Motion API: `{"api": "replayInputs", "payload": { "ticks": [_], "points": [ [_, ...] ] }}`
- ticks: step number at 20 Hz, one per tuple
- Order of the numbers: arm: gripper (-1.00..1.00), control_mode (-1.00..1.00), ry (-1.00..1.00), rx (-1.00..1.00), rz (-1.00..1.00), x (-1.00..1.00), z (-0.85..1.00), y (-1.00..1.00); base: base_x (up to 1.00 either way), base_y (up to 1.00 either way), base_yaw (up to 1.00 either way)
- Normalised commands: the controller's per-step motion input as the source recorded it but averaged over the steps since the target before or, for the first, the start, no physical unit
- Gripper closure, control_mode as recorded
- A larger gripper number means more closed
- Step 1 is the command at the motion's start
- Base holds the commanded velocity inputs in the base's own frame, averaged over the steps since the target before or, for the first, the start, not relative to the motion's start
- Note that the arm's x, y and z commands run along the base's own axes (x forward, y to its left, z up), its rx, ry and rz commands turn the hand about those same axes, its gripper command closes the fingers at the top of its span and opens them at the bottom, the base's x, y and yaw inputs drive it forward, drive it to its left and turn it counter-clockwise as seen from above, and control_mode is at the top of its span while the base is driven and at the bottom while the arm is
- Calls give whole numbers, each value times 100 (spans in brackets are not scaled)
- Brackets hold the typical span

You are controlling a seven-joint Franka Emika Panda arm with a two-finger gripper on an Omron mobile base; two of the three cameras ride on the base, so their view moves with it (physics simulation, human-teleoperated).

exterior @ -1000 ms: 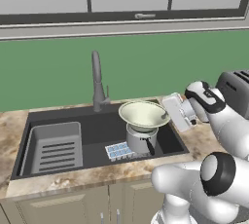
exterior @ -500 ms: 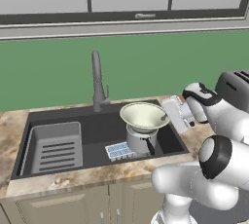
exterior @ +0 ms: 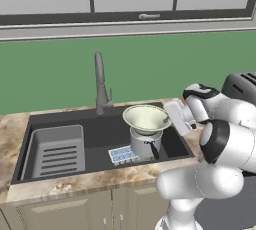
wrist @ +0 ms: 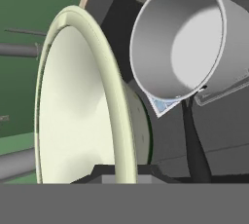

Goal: Pick the bowl and saucepan and place them in the sink. Then turn on the water.

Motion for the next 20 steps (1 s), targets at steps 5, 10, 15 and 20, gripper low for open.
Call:
{"api": "replayInputs", "payload": {
  "ticks": [5, 10, 15, 20],
  "points": [
    [100, -100, 0, 0, -1, 29, -23, 0, 0, 0, 0],
    [100, -100, 0, 0, -1, 30, -20, -5, 0, 0, 0],
    [100, -100, 0, 0, 0, 25, -19, -13, 0, 0, 0],
    [100, -100, 0, 0, 0, 24, -19, -15, 0, 0, 0]
  ]
}}
